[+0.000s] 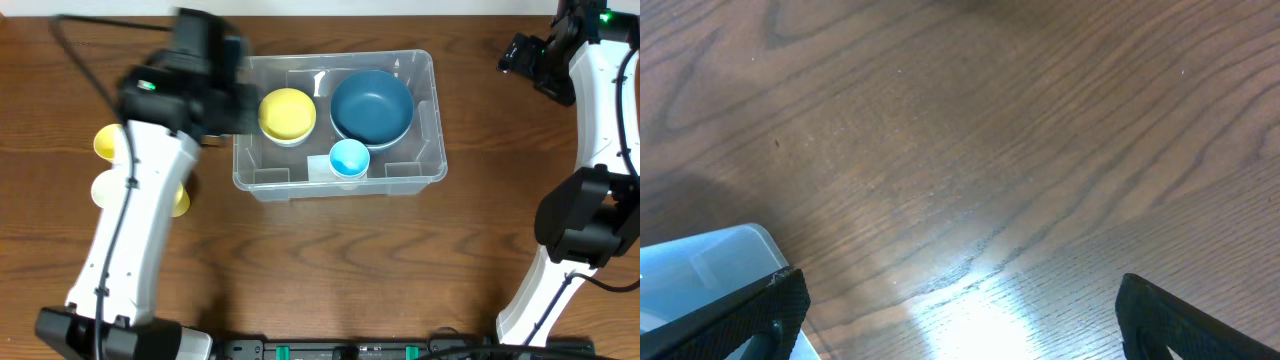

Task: Pack container
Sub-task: 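Carry the mint green cup into the bin onto the light blue cup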

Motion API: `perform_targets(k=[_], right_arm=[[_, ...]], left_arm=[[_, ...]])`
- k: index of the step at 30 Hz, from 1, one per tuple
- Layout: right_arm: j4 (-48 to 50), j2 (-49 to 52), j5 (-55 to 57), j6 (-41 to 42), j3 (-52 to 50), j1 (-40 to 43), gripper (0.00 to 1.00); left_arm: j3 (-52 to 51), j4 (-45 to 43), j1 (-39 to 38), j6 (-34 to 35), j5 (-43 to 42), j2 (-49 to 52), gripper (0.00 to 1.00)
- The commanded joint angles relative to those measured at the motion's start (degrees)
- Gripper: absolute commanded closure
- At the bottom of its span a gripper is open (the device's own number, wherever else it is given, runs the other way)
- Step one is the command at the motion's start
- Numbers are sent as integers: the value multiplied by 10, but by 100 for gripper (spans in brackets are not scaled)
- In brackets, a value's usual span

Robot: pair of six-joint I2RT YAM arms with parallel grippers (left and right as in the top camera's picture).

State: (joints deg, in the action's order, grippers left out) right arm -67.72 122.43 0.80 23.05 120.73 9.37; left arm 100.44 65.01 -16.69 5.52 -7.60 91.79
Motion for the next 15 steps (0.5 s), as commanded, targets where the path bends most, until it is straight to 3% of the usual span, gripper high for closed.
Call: perform_targets(k=[1,8,15], right_arm=[[0,-2,-2,7,3,-4,1],[0,-2,-2,7,3,-4,1],[0,-2,-2,7,3,-4,1]], left_arm=[[12,-11,-75,-43,-7,-1,94],[11,-38,-206,-106,3,28,94],[10,-43,-245,-107,34,83,94]])
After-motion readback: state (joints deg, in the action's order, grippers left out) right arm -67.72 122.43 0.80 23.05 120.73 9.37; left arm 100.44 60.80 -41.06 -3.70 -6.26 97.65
